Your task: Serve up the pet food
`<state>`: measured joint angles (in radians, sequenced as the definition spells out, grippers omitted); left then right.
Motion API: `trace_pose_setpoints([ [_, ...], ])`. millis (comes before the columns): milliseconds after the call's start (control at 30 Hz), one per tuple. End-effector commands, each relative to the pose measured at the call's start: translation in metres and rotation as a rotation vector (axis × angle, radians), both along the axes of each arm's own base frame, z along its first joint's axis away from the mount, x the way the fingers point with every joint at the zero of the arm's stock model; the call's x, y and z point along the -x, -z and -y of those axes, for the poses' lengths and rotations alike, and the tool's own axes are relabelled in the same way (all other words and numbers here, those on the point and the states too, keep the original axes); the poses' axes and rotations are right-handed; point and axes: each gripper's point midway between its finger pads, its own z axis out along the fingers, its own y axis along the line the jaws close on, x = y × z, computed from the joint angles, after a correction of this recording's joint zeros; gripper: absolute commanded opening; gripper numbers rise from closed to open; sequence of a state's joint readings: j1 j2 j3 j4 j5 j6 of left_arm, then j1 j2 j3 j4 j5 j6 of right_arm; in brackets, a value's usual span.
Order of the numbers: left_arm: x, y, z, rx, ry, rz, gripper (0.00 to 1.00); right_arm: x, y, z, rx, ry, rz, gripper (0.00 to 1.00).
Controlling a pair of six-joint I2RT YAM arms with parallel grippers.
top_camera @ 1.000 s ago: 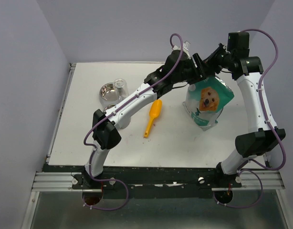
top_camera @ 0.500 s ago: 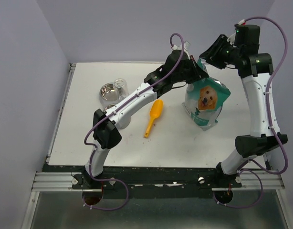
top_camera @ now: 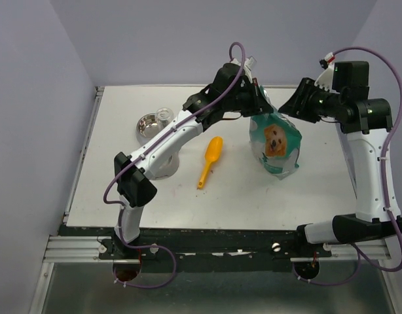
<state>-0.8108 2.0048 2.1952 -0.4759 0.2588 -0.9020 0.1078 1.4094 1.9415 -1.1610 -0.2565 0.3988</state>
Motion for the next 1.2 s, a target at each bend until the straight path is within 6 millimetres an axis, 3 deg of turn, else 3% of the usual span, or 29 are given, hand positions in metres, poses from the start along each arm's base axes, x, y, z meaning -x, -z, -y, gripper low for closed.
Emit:
trace_pose_setpoints([
  [0,0.036,-0.060,-0.030,0.077,0.153,0.122,0.00,0.022,0.015,-0.040,-0.122,-0.235,-0.044,0.51],
  [133,0.046,-0.066,-0.045,0.091,0.202,0.104,0.00,0.033,0.024,-0.056,-0.134,-0.295,-0.069,0.48],
  [267,0.053,-0.071,-0.049,0.107,0.226,0.093,0.00,0.041,0.027,-0.073,-0.214,-0.352,-0.105,0.40],
  [333,0.054,-0.078,-0.052,0.121,0.220,0.100,0.00,0.044,0.023,-0.080,-0.251,-0.371,-0.097,0.30],
  [467,0.056,-0.092,-0.058,0.137,0.212,0.111,0.00,0.047,0.018,-0.092,-0.344,-0.381,-0.119,0.00],
  [600,0.060,-0.098,-0.056,0.165,0.214,0.089,0.00,0.050,0.017,-0.107,-0.499,-0.379,-0.160,0.00],
  [800,0.067,-0.112,-0.056,0.178,0.196,0.081,0.00,0.061,-0.022,-0.125,-0.684,-0.482,-0.102,0.00],
  [933,0.072,-0.115,-0.053,0.208,0.203,0.050,0.00,0.066,-0.027,-0.128,-0.727,-0.515,-0.106,0.00],
  [1067,0.072,-0.107,-0.049,0.203,0.198,0.019,0.00,0.061,-0.007,-0.120,-0.615,-0.452,-0.122,0.01],
  [1167,0.076,-0.097,-0.047,0.197,0.204,-0.011,0.00,0.058,0.018,-0.104,-0.467,-0.369,-0.146,0.20],
])
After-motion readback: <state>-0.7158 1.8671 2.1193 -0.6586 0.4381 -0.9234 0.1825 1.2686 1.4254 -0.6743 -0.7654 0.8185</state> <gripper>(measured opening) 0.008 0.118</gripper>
